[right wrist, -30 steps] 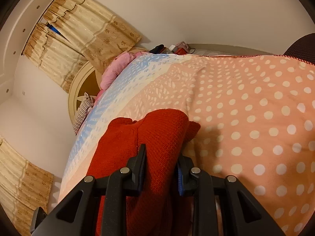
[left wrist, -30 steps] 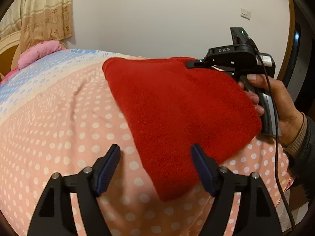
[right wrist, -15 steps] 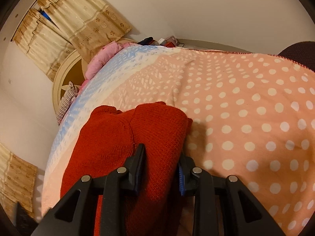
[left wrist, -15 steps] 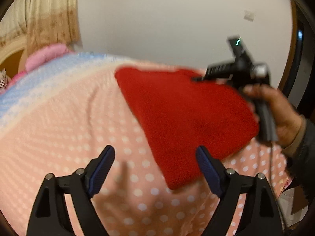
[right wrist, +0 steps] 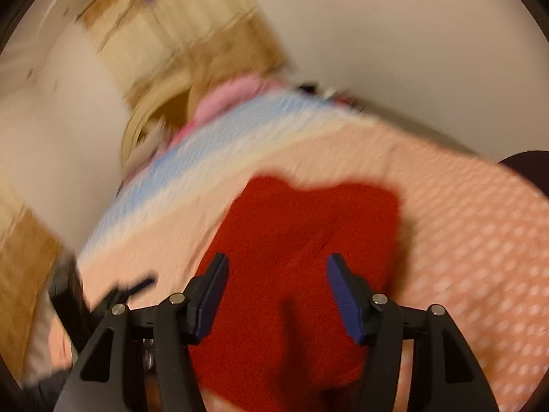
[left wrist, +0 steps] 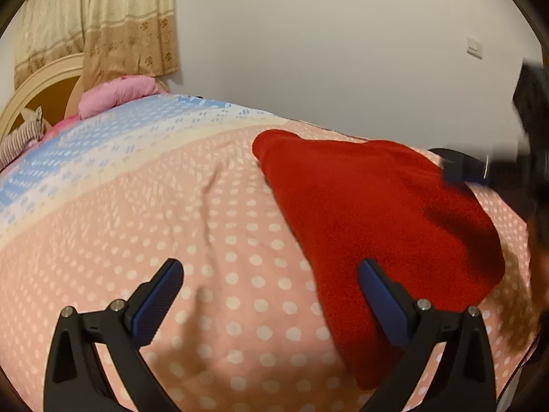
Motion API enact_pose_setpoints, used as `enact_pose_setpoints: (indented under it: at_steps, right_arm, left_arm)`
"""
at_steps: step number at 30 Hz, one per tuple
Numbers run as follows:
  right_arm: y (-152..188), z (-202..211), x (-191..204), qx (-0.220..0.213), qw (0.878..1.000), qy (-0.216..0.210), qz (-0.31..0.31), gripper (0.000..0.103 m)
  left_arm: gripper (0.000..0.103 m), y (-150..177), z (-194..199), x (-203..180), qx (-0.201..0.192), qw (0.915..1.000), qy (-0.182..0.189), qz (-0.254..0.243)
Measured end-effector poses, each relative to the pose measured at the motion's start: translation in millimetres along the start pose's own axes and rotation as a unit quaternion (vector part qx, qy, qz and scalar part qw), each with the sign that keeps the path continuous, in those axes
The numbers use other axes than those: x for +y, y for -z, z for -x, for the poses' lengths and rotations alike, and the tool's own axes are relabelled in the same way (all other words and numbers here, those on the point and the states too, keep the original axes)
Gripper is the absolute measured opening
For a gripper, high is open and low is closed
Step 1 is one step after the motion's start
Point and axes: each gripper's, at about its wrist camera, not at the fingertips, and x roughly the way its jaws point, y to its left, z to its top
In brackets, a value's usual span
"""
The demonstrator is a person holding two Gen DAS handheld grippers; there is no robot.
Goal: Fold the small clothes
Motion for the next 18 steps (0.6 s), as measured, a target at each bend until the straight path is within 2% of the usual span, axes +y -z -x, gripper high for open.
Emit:
enact_pose_setpoints:
  at_steps: [1,2,4,8,12,13,14,18]
  right_arm:
    - [9,-15,-1,0.031,0.999,0.010,0.003,0.061]
    - [14,-24,-5,0.043,0.999,0.020,0.004,0.060]
    - [20,-24,-9,0.018,0.999,0.028,0.021,0.060]
    - [18,0,-2,0.003,0.999,0.033,0.008,0.061]
    - [24,50,18,-0.068,0.993,0.084,0.041,0.062]
    - [26,63,23,-0.087,0.990,0.098,0.052,0.067]
    - [26,70,27,-0.097,0.988,0.105,0.058,0.070]
    - [28,101,39,-0.139,0.979,0.126,0.075,0.071]
  left_arm:
    - [0.103,0,0,-1,0.001,1.0000,0.000,-0.001]
    - [0.103,-1,1,-3,0.001,1.0000,0.000,-0.004]
    - [0.103,-2,9,-7,-0.001,0.9999,-0.006,-0.009]
    - [0.103,-2,34,-8,-0.008,1.0000,0.000,-0.003]
    - [0.103,-2,66,-6,-0.030,0.9989,0.027,0.021]
    - [0.103,-3,72,-8,-0.034,0.9988,0.030,0.020]
    - [0.103,-5,81,-11,-0.042,0.9985,0.031,0.015]
    - [0.103,-13,99,-16,-0.068,0.9969,0.037,0.010]
